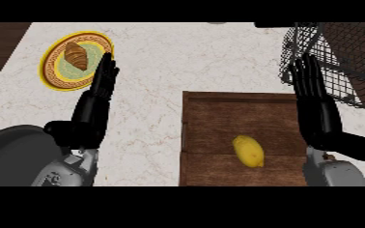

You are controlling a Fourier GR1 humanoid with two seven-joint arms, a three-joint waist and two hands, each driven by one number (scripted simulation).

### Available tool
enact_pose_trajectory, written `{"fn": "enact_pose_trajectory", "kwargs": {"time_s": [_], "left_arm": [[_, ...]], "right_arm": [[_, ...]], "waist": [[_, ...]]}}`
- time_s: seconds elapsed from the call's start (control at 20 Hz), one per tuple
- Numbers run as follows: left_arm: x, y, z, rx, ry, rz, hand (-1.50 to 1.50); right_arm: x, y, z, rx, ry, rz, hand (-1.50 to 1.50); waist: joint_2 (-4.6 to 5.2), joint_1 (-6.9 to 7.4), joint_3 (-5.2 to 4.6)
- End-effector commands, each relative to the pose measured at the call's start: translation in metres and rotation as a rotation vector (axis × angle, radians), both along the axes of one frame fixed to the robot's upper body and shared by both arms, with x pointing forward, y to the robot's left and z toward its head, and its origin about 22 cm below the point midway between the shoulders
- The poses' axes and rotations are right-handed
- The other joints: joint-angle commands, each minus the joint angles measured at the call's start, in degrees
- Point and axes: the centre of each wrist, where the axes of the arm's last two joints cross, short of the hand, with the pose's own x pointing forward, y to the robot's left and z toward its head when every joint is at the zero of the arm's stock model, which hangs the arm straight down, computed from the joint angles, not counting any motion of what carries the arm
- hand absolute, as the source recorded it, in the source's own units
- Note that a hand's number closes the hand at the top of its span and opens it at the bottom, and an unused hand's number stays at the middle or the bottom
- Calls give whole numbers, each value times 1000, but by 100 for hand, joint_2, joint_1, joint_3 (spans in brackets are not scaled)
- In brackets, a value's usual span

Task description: Pick the lemon from the tray and place it in the tiered basket

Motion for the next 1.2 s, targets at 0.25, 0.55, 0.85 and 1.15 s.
{"fn": "enact_pose_trajectory", "kwargs": {"time_s": [0.25, 0.55, 0.85, 1.15], "left_arm": [[-1, 119, -19, 373, 113, 195, 0], [-8, 115, -34, 326, 194, 166, 0], [2, 121, -35, 326, 172, 160, 0], [15, 114, -32, 330, 153, 145, 0]], "right_arm": [[-29, -16, -10, 51, 238, 168, 150], [-79, -76, -41, -168, 486, -473, -150], [-106, -80, 28, -393, 522, -281, -150], [-93, -80, 79, -759, 699, -54, -150]], "waist": [[47, 93, 13], [25, -30, 0], [28, 3, 0], [63, 77, -11]]}}
